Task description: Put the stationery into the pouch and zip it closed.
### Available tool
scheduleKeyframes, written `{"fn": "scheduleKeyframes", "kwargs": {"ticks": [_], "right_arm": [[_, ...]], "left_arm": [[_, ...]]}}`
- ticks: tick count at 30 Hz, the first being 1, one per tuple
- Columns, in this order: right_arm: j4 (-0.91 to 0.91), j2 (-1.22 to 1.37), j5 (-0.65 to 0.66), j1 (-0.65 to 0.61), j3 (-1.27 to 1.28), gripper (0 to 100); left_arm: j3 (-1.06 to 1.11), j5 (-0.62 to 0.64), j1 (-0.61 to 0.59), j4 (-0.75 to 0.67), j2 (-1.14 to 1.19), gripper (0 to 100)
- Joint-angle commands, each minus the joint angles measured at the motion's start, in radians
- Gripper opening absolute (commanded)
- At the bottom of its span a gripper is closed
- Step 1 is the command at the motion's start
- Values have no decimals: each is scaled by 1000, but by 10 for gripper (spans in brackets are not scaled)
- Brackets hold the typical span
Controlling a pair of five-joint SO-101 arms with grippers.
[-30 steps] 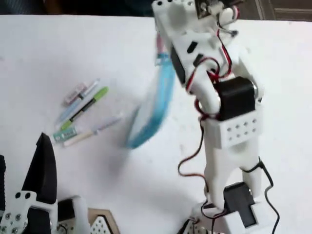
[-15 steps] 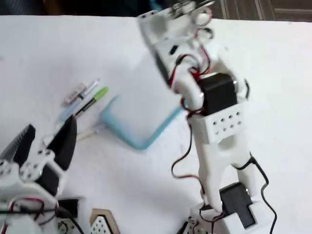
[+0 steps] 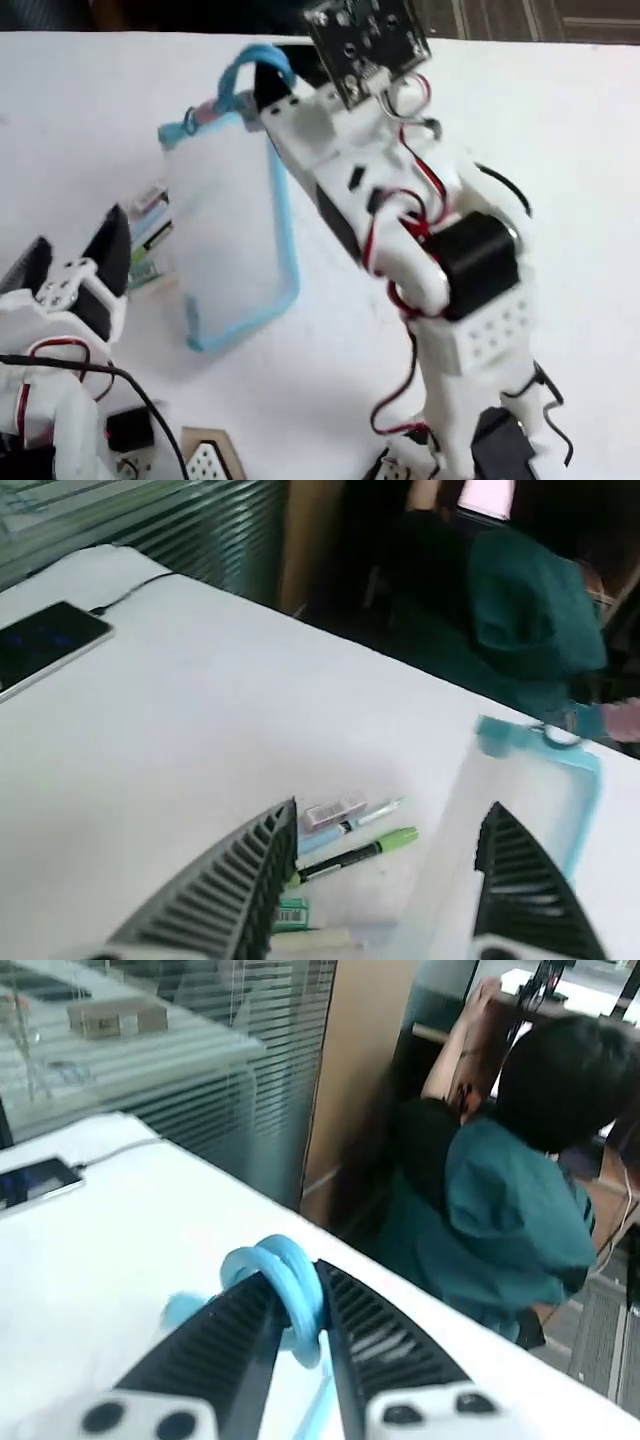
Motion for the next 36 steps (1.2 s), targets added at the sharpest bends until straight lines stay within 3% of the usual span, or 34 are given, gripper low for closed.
{"fn": "scheduleKeyframes", "kwargs": {"ticks": [1,8,14,22,30,36], "right_arm": [[73,-58,-8,-5,-3,17],[150,-120,-8,-8,-3,17],[217,-159,-8,-13,-3,17],[325,-163,-9,-216,68,17],[142,-249,-9,-292,333,17],[-157,-291,-9,-196,345,17]], "left_arm": [[-5,-6,-24,35,36,295],[-55,0,-22,25,64,296],[-245,74,-15,12,326,295],[-683,109,64,163,634,296],[-744,106,36,164,719,297],[-743,101,-30,175,719,297]]}}
